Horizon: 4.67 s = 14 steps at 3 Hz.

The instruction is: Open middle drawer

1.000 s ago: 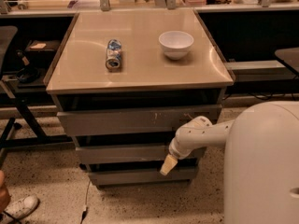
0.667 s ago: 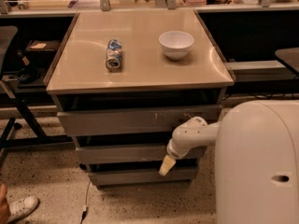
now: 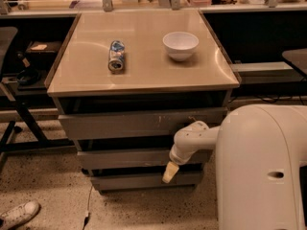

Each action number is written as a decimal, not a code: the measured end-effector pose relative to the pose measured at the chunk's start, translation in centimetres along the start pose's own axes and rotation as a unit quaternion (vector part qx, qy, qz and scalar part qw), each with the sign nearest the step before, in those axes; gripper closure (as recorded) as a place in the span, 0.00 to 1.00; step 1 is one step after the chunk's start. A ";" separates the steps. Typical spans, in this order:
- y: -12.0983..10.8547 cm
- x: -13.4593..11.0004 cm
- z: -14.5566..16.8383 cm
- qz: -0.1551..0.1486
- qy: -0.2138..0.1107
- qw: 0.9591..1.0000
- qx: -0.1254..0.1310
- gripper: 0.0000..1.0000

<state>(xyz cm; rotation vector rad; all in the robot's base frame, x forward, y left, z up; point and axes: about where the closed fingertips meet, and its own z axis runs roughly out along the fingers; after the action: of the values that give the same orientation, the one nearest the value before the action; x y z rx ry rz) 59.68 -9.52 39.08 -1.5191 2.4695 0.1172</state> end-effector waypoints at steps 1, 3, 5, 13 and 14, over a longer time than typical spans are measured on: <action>1.7 1.0 -0.7 0.001 0.004 1.000 -0.022 0.00; 5.4 3.0 -2.1 -0.009 0.009 0.998 -0.066 0.00; 12.2 6.8 -5.9 -0.009 0.014 0.992 -0.122 0.00; 18.4 11.2 -6.5 -0.003 0.028 0.975 -0.219 0.00; 18.4 10.9 -6.6 -0.003 0.028 0.975 -0.219 0.00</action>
Offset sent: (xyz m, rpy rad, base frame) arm -0.1732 -0.0179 0.0359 0.0983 0.3016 0.1443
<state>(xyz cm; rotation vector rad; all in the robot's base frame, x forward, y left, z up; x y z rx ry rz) 37.63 -11.86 41.73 -1.7074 2.6015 0.6675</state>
